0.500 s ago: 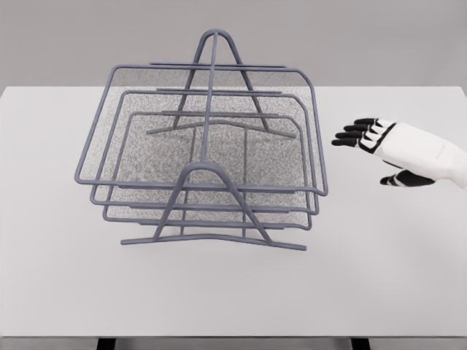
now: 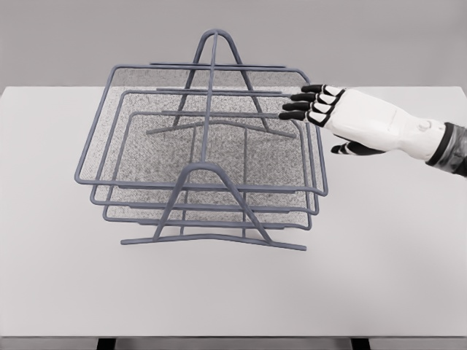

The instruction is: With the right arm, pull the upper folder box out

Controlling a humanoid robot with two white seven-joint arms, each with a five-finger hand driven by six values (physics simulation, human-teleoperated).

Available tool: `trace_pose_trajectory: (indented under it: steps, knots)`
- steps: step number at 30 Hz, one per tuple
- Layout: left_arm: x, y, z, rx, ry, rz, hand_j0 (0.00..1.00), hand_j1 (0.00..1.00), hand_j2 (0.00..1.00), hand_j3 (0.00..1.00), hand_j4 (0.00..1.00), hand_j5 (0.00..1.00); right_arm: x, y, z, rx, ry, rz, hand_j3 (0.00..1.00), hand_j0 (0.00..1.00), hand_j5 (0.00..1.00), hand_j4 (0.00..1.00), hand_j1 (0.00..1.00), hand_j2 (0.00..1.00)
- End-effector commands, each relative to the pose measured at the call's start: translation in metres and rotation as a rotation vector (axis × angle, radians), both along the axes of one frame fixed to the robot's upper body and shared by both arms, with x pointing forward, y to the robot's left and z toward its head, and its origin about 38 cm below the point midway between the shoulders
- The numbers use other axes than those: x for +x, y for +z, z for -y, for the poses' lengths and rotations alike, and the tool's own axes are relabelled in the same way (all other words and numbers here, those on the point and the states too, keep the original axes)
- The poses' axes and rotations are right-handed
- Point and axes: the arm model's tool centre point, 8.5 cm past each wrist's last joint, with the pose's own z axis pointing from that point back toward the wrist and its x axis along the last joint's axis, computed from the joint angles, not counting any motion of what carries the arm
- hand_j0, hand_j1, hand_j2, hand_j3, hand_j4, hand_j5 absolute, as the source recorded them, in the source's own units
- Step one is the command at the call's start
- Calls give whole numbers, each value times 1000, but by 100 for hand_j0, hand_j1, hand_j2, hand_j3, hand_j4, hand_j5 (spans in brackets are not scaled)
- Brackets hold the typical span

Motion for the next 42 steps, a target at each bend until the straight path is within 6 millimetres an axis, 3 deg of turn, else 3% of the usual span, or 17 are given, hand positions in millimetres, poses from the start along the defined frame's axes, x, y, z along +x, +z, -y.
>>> trace_pose_trajectory:
  steps: [1, 7, 16, 27, 36, 42]
  knots:
    - [0, 0, 0, 0, 0, 0, 100, 100, 100, 100, 100, 100, -2, -5, -11, 4, 23, -4, 100, 100, 100, 100, 100, 100]
    - [0, 0, 0, 0, 0, 0, 100, 100, 100, 100, 100, 100, -7, -27, -13, -30, 37, -60, 100, 100, 100, 100, 100, 100]
    - [0, 0, 0, -1, 0, 1, 100, 100, 100, 100, 100, 100, -19, -48, 27, -122, -34, -131, 100, 100, 100, 100, 100, 100]
    - [0, 0, 0, 0, 0, 0, 100, 100, 100, 100, 100, 100, -21, -3, 97, -267, -174, -68, 100, 100, 100, 100, 100, 100]
    - [0, 0, 0, 0, 0, 0, 100, 100, 100, 100, 100, 100, -31, 20, 141, -403, -258, -65, 100, 100, 100, 100, 100, 100]
    - [0, 0, 0, 0, 0, 0, 100, 100, 100, 100, 100, 100, -36, 34, 160, -462, -298, -60, 100, 100, 100, 100, 100, 100]
